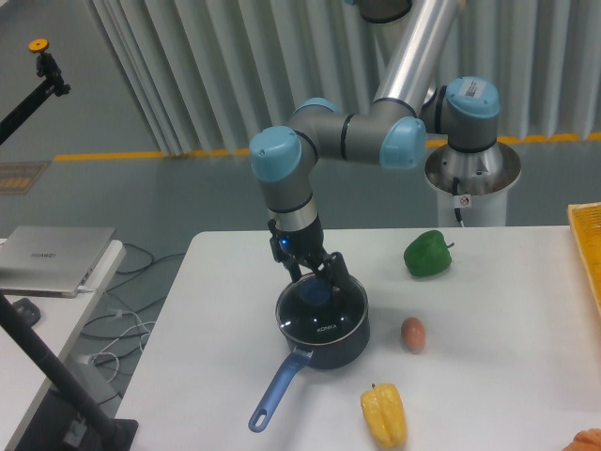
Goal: Open the lid
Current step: 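Lower the gripper onto the lid's blue knob and close on it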
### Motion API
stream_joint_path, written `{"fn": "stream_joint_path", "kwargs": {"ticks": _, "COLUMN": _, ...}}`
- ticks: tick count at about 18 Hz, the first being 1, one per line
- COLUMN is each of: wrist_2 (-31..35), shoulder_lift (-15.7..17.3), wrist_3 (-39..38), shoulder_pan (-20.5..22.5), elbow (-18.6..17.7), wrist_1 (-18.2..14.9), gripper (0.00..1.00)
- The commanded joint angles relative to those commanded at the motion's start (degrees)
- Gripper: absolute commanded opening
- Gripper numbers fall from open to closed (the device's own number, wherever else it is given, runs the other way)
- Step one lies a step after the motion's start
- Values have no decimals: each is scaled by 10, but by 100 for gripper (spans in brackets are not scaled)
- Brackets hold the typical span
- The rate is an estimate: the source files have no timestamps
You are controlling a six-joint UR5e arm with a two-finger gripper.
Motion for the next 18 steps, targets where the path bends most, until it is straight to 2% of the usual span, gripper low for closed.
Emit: {"fn": "stream_joint_path", "kwargs": {"ticks": 18, "wrist_2": 0, "shoulder_lift": -13, "wrist_3": 0, "shoulder_pan": -1, "elbow": -1, "wrist_1": 8, "gripper": 100}}
